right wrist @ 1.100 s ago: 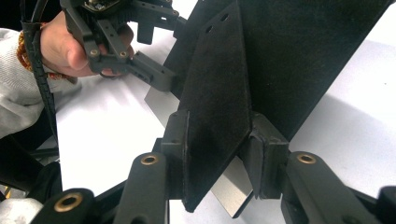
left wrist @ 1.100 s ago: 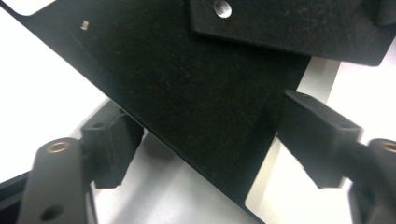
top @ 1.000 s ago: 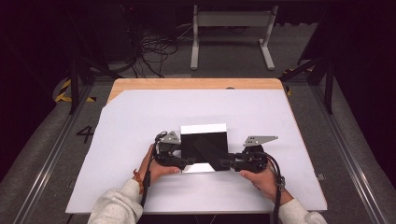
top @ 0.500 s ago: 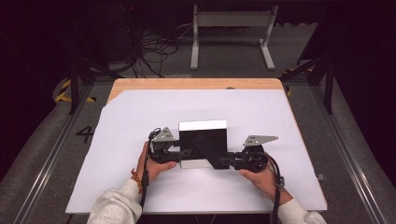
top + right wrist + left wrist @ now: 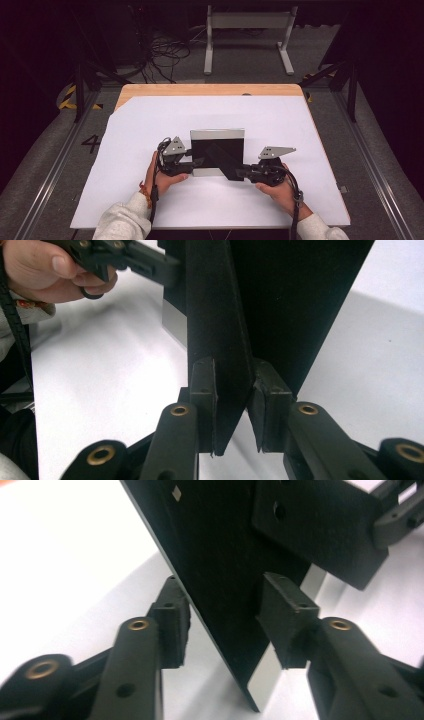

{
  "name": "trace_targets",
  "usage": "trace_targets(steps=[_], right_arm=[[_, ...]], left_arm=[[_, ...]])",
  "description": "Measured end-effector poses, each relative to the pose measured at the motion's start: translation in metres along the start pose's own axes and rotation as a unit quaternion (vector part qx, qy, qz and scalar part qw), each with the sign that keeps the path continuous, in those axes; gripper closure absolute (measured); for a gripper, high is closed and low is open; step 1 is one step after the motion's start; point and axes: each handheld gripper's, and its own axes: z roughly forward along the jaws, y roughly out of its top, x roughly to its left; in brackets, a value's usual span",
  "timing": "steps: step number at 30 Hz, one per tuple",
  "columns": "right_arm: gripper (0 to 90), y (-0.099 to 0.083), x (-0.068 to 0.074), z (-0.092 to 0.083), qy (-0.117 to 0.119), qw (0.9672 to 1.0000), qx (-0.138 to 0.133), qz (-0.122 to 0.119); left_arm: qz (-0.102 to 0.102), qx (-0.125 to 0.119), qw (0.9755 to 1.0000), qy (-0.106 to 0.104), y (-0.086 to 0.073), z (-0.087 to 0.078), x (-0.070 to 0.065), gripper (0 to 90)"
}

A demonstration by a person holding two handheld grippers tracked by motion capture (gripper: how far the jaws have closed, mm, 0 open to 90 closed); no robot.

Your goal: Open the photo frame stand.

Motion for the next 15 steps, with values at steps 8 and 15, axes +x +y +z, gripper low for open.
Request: trace_targets(steps=[8, 15], right_arm=[[75.2, -0.0009, 0.0029, -0.0003, -0.006, 0.9999, 0.004, -0.012], [76.9, 0.0003, 0.0028, 0.0011, -0.018, 0.9997, 0.003, -0.015]], left_arm=[[0.013, 0.023, 0.9995, -0.018, -0.0016, 0.0108, -0.0041, 51.0], [0.026, 0.024, 0.9993, 0.005, 0.0018, 0.01, -0.0073, 57.7]])
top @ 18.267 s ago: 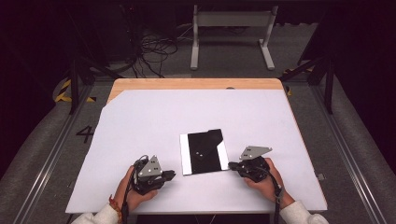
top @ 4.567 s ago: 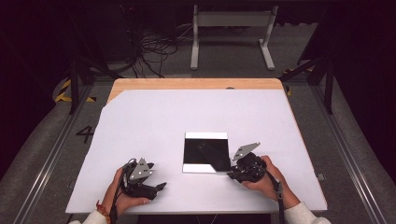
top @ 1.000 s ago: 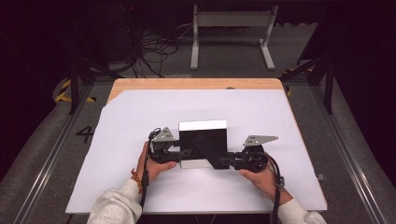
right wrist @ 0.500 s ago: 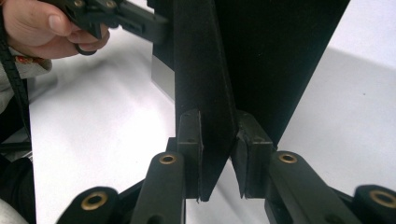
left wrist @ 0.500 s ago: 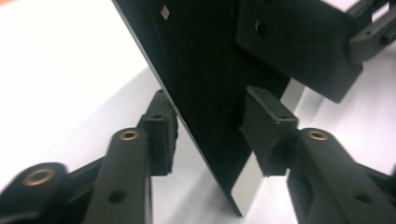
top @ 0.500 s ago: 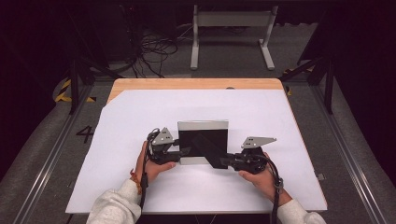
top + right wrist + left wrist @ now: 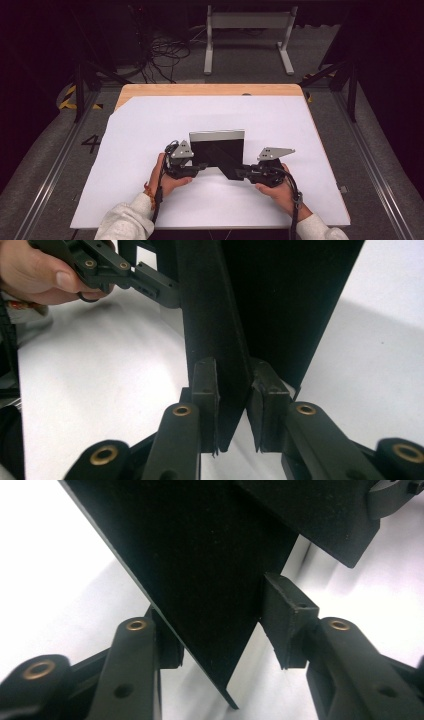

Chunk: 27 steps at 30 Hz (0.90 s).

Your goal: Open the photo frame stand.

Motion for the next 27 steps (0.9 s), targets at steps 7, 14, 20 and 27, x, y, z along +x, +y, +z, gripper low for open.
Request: trace_targets(steps=[7, 14, 20, 27], right_arm=[[77.4, 0.0027, 0.0007, 0.0019, -0.004, 1.0, -0.008, -0.001], [78.8, 0.0021, 0.0042, 0.0039, -0.008, 0.9998, -0.011, -0.016], [80.0, 0.0005, 0.0049, 0.0053, -0.008, 0.9998, -0.007, -0.015], [80.7, -0.0018, 0.0064, 0.0051, -0.006, 0.9998, -0.004, -0.021]], left_arm=[[0.008, -0.001, 0.9996, 0.029, 0.0028, 0.0015, 0.0015, 58.4], [0.018, 0.001, 0.9986, 0.05, 0.0041, 0.0013, 0.0006, 58.6], [0.024, 0.002, 0.9982, 0.056, 0.0047, 0.0001, -0.0011, 57.5], [0.015, -0.008, 0.9984, 0.054, 0.0034, -0.0064, 0.0022, 52.8]])
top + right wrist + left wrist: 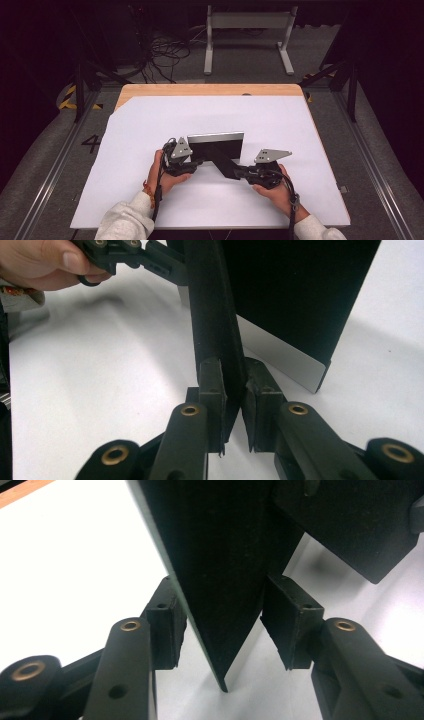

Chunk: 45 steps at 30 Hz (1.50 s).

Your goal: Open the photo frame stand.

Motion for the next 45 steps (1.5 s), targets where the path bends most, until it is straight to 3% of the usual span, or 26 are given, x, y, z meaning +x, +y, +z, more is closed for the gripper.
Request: trace_targets(steps=[8, 14, 31, 45], right_arm=[[81.7, -0.003, 0.004, 0.0, 0.002, 0.9999, 0.006, -0.014], [82.7, -0.005, 0.008, -0.001, 0.002, 0.9995, 0.016, -0.026], [83.6, -0.007, 0.012, -0.001, 0.005, 0.9992, 0.023, -0.032], [84.0, -0.01, 0.015, -0.001, 0.003, 0.9989, 0.031, -0.035]], left_arm=[[0.007, 0.004, 1.0, 0.003, -0.001, -0.001, -0.001, 49.7], [0.015, 0.024, 0.9996, 0.002, -0.007, -0.001, 0.001, 46.2], [0.022, 0.03, 0.9993, 0.01, -0.007, -0.004, 0.002, 40.9], [0.018, 0.005, 0.9998, 0.009, -0.005, -0.018, 0.003, 39.0]])
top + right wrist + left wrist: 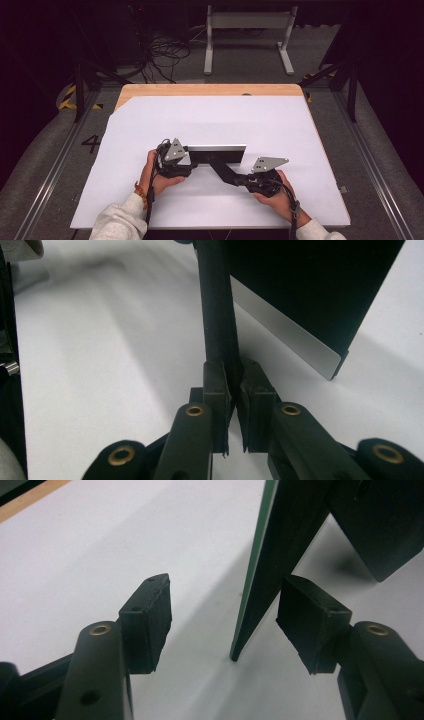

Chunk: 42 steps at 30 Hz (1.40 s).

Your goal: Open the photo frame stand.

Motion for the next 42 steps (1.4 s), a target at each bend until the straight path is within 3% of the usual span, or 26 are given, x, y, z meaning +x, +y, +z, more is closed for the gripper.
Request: trace_targets(steps=[16, 25, 37, 42], right_arm=[[84.5, -0.002, 0.001, -0.004, -0.002, 1.0, 0.002, -0.002], [84.4, 0.0, 0.001, -0.011, -0.002, 0.9999, -0.01, -0.002], [80.7, 0.004, 0.0, -0.023, -0.022, 0.9993, -0.028, -0.006], [72.9, 0.008, 0.002, -0.032, -0.042, 0.9981, -0.042, -0.016]], left_arm=[[0.006, -0.006, 1.0, 0.001, 0.001, -0.007, -0.001, 37.4], [0.005, -0.008, 1.0, -0.001, 0.002, -0.009, 0.0, 36.2], [0.005, -0.022, 0.9997, -0.007, 0.002, -0.015, -0.001, 36.3], [0.015, -0.029, 0.9993, -0.02, 0.004, -0.017, -0.005, 37.0]])
